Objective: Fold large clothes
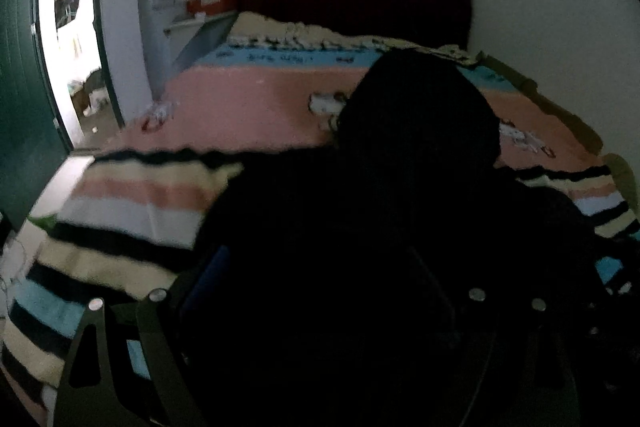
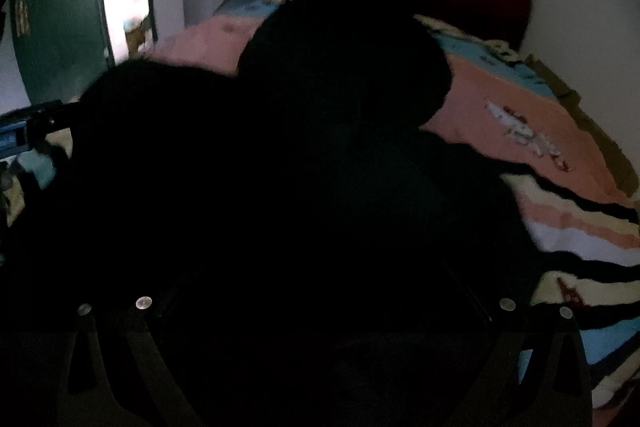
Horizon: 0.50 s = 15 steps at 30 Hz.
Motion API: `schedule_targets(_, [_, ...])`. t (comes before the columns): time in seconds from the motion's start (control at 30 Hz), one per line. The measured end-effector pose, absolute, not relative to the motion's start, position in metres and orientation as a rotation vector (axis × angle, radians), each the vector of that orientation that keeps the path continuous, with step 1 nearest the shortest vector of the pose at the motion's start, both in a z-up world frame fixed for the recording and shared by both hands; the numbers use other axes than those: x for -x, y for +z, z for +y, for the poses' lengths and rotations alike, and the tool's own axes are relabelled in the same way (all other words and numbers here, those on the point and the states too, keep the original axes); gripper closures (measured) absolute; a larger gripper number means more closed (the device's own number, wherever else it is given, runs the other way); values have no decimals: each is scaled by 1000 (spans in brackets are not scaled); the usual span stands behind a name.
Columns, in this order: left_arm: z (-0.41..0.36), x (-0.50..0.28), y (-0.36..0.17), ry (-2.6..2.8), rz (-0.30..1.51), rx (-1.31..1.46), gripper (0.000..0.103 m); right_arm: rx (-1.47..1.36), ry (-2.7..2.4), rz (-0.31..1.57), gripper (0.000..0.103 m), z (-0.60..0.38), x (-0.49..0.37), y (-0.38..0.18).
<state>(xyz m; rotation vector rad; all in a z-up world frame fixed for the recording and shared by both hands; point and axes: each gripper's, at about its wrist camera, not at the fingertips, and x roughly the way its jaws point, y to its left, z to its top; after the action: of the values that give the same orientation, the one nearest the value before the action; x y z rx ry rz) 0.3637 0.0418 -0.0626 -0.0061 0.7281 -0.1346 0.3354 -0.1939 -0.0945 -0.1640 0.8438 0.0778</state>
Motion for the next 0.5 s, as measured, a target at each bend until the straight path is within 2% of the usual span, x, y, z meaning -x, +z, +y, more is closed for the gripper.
schedule_targets(0.17, [36, -406, -65, -100, 735, -37, 14, 193, 16, 818, 1, -212, -350, -79])
schedule_targets(0.37, [25, -437, -116, -87, 862, -97, 13, 175, 6, 917, 1, -223, -367, -118])
schedule_targets(0.5, [22, -436, -130, -86, 867, -121, 13, 160, 39, 927, 1, -224, -369, -135])
